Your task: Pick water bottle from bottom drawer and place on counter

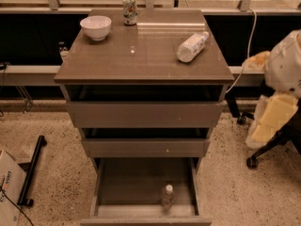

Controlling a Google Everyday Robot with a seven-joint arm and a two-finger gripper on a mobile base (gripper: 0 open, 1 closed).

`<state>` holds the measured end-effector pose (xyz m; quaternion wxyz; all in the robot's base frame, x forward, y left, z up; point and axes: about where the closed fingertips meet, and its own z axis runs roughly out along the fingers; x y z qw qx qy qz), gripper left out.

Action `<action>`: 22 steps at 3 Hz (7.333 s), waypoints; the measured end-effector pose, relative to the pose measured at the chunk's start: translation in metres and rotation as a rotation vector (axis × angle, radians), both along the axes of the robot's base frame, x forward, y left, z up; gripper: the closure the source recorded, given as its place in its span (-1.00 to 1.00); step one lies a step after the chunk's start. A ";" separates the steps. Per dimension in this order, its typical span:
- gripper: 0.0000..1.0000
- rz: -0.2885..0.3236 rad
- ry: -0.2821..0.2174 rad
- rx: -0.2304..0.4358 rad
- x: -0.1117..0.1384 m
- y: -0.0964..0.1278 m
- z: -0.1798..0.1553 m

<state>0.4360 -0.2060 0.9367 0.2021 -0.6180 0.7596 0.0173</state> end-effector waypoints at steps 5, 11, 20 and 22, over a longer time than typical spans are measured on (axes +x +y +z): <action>-1.00 -0.145 0.128 0.351 0.011 0.014 -0.164; -1.00 -0.287 0.288 0.539 0.029 0.065 -0.406; -1.00 -0.623 0.112 0.841 0.112 0.103 -0.673; -0.55 -0.669 0.192 0.838 0.112 0.115 -0.712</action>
Offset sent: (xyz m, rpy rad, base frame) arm -0.0002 -0.0268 -0.1694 0.4203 0.2983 -0.2076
